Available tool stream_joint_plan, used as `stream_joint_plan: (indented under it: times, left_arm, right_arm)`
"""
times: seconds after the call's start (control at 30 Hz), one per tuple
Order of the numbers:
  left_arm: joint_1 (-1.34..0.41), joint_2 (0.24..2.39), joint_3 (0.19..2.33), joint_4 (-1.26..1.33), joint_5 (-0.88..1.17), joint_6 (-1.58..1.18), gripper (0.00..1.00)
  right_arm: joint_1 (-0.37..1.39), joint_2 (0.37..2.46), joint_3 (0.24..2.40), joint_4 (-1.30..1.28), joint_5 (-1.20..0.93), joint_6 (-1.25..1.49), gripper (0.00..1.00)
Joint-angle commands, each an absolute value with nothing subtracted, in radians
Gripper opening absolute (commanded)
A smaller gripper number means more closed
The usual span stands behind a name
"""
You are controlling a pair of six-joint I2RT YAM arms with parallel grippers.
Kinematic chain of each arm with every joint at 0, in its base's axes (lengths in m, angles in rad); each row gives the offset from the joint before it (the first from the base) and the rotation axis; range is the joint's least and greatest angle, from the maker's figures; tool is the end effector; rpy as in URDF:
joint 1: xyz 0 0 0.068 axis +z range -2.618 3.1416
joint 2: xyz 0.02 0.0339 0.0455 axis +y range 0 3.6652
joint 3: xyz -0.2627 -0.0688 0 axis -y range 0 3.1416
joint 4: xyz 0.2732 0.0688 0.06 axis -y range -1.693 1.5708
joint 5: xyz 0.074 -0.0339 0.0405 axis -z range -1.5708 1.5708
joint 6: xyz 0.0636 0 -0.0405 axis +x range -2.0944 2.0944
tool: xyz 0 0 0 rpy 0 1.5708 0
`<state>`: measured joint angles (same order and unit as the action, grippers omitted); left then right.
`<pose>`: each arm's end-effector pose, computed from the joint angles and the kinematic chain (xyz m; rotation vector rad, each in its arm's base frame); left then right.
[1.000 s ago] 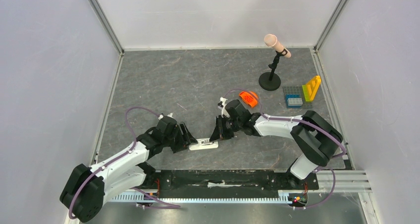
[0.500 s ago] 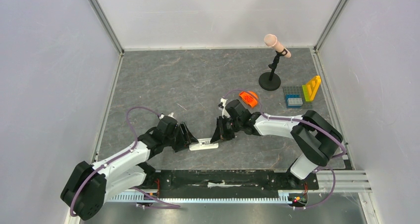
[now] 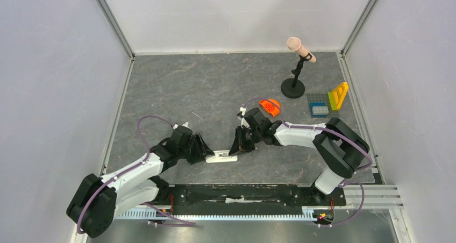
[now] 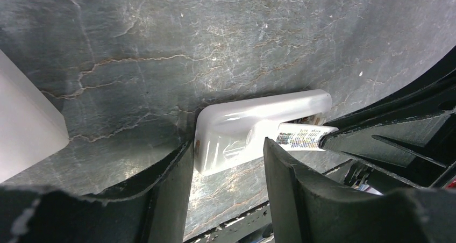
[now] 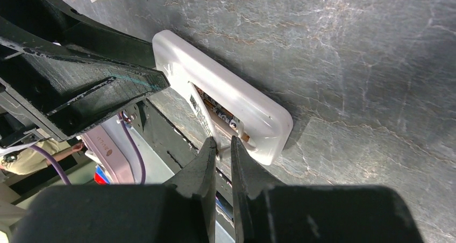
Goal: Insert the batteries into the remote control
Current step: Load the battery cover into the remote control.
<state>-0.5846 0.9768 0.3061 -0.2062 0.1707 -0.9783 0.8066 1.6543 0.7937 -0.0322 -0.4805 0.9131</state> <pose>0.1706 -0.1258 0.1033 -0.4366 2.6069 -0.8332 0.2191 0.2711 0.1057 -0.0927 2.8143 1.1981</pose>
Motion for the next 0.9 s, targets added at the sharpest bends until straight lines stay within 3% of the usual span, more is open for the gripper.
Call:
stream_joint_plan:
  times: [0.0,0.1,0.43,0.87]
  left_arm:
    - [-0.588,1.002,0.279,-0.197,0.182,-0.943,0.56]
    - [-0.588,0.997,0.277,-0.199,0.174,-0.946,0.56]
    - [-0.588,0.992,0.284,-0.209,0.162,-0.948,0.56]
    - [-0.589,0.996,0.29,-0.216,0.15,-0.945,0.56]
  right_arm:
    - [0.813,1.675,0.811,-0.102,-0.442,0.902,0.08]
    - [0.813,1.652,0.813,-0.108,-0.413,0.908,0.17]
    - [0.813,1.623,0.854,-0.155,-0.39,0.894,0.33]
    - [0.811,1.587,0.888,-0.201,-0.389,0.875,0.41]
